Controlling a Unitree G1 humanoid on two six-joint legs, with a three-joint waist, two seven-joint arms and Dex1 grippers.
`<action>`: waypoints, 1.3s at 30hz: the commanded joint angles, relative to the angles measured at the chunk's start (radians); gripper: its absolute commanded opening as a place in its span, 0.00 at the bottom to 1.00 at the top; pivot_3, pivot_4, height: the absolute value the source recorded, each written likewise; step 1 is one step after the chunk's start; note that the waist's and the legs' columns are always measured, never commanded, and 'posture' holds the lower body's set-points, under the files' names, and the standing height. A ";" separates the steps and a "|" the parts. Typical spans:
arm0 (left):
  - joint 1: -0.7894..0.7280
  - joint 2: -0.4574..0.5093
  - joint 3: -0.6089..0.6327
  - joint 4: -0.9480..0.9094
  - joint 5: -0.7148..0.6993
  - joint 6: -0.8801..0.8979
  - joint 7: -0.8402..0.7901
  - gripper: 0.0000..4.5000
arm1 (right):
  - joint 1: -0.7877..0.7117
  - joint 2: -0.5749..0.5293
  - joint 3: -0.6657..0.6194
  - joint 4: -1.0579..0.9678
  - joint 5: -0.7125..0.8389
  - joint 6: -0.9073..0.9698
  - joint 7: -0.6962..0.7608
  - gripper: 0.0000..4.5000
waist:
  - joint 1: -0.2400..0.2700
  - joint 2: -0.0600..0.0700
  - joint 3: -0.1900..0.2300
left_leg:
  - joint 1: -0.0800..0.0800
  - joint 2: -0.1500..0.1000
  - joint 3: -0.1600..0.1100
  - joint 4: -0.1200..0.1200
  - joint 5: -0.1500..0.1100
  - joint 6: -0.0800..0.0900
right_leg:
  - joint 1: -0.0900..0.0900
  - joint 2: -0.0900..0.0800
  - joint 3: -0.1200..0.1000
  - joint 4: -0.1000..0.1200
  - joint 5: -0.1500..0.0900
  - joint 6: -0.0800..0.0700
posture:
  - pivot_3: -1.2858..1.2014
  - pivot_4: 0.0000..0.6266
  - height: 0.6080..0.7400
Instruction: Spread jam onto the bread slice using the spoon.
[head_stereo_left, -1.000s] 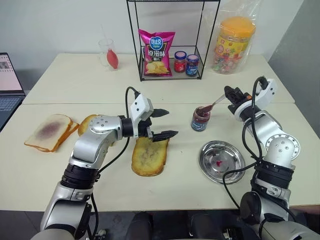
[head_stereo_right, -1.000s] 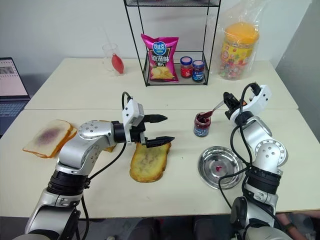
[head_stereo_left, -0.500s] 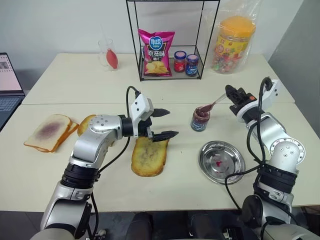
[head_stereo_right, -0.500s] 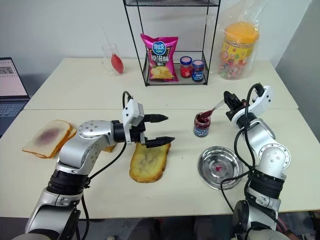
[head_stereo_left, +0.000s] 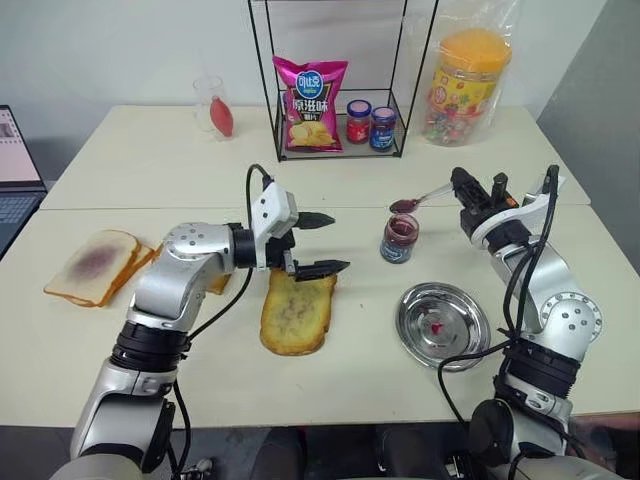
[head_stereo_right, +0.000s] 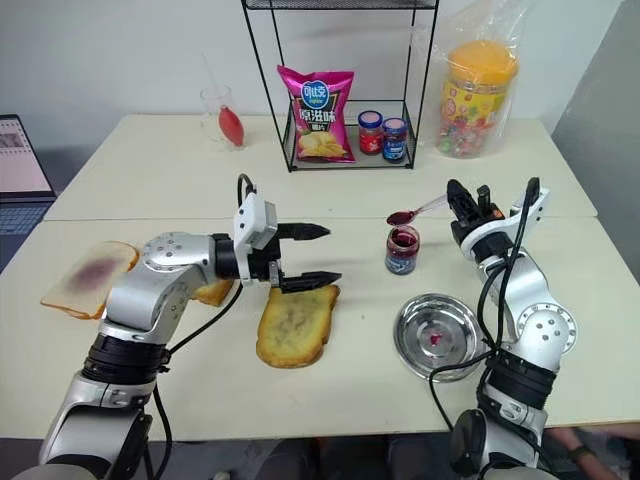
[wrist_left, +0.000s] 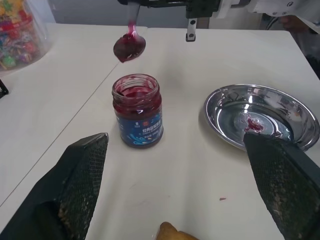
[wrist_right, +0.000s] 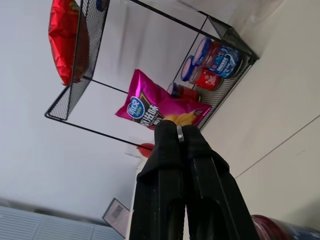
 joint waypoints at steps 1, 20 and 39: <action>0.032 0.062 0.046 -0.059 -0.026 -0.013 -0.041 1.00 | -0.023 0.038 0.100 -0.058 0.064 -0.001 -0.006 0.00 | -0.008 0.000 0.000 | 0.000 0.000 0.000 0.000 0.000 0.000 | 0.000 0.000 0.000 0.000 0.000 0.000 | 0.52 0.24 1.00; 0.667 0.295 0.395 -0.443 -0.187 0.137 -0.009 1.00 | -0.021 -0.045 0.569 0.037 -0.255 0.082 0.390 0.00 | -0.018 0.000 0.000 | -0.006 0.002 -0.001 -0.001 0.000 0.000 | -0.007 -0.001 -0.003 0.002 -0.003 -0.003 | 0.52 0.24 1.00; 0.768 0.266 0.404 -0.443 -0.184 0.093 0.068 1.00 | -0.001 -0.031 0.764 0.080 -0.695 -0.104 0.737 0.00 | -0.019 0.000 0.000 | -0.006 0.001 -0.002 0.000 0.000 0.000 | -0.007 -0.001 -0.003 0.002 -0.003 -0.005 | 0.52 0.24 1.00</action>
